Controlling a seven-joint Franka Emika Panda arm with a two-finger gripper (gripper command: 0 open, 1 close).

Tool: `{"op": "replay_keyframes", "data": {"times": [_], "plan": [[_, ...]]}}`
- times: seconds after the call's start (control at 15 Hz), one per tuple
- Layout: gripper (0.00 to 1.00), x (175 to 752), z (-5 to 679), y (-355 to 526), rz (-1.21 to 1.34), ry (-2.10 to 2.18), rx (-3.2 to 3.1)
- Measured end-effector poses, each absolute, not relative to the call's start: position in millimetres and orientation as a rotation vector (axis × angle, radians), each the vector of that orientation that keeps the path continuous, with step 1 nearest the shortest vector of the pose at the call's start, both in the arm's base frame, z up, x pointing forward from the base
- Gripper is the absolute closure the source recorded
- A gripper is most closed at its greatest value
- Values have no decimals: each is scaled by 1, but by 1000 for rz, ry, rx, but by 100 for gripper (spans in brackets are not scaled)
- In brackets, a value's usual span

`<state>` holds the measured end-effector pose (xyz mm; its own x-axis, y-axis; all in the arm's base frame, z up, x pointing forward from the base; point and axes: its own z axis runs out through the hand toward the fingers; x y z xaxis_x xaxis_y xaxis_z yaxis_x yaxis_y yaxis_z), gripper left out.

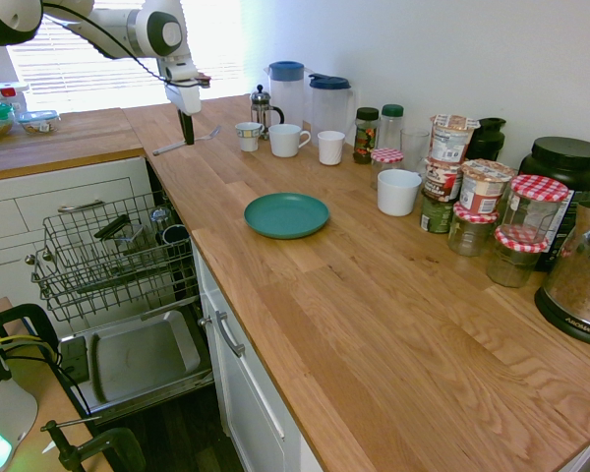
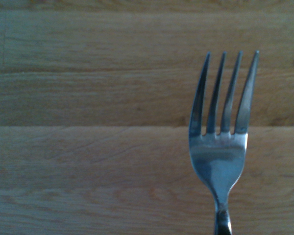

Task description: Put the fork in the dishwasher

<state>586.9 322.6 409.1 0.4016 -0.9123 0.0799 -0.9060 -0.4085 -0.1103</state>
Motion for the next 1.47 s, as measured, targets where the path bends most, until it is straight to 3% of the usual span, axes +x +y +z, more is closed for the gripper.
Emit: {"op": "replay_keyframes", "data": {"times": [0.93, 1.47], "plan": [[100, 394, 336, 362, -143, 1608, -2644], [100, 363, 224, 356, -23, 1649, -2616]]}}
